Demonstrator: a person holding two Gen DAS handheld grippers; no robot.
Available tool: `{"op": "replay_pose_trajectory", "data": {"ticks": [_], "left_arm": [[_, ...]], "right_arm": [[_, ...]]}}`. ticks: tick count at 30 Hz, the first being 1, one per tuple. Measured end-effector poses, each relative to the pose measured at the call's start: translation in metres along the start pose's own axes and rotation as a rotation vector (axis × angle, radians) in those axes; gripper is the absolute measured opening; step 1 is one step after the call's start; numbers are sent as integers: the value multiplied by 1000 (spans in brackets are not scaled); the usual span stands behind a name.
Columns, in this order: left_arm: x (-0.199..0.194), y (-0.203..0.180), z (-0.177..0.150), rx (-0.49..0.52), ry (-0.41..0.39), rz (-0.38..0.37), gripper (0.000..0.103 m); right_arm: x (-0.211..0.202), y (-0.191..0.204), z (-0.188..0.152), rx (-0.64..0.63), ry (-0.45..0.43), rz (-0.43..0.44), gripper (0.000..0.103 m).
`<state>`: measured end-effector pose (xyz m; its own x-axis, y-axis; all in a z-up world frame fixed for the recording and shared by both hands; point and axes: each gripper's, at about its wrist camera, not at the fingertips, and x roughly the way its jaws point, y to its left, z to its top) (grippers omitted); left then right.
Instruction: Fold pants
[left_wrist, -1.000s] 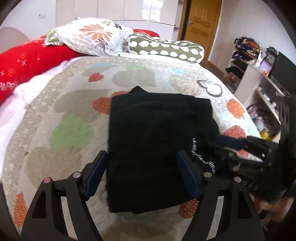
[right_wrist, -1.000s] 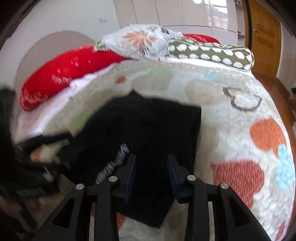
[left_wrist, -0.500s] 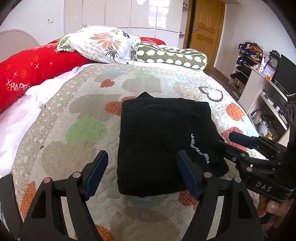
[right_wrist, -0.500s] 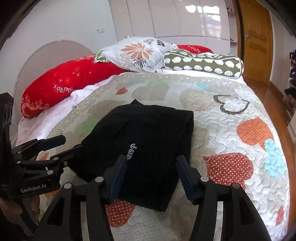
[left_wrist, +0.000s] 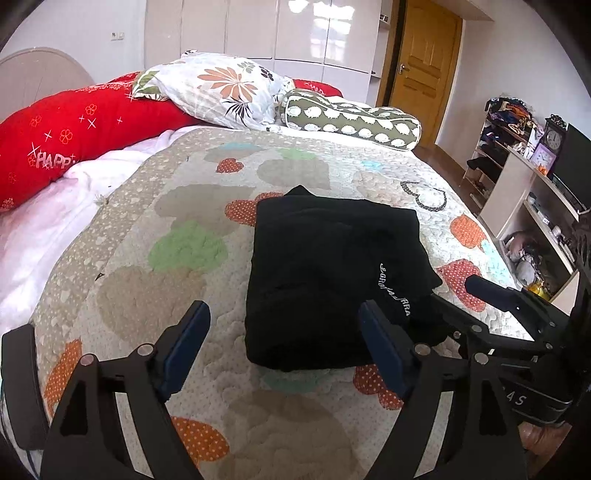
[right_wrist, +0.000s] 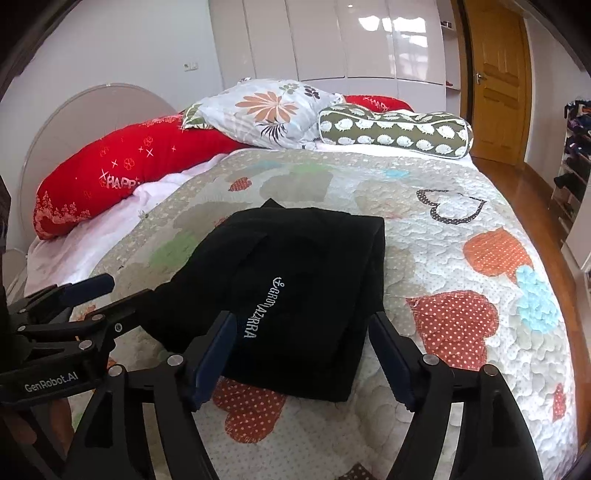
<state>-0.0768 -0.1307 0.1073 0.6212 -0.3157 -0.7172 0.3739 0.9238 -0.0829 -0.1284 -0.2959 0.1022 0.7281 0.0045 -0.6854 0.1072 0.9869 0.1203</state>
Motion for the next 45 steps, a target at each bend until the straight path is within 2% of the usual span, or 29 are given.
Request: {"op": "replay_pose_trajectory", "data": {"ticks": [17, 45], "left_arm": [[-22, -4, -9, 1, -21, 9, 85], [-26, -7, -15, 7, -21, 9, 85]], "right_arm": [[-21, 1, -9, -3, 2, 1, 76], [-24, 6, -13, -14, 12, 3, 77]]}}
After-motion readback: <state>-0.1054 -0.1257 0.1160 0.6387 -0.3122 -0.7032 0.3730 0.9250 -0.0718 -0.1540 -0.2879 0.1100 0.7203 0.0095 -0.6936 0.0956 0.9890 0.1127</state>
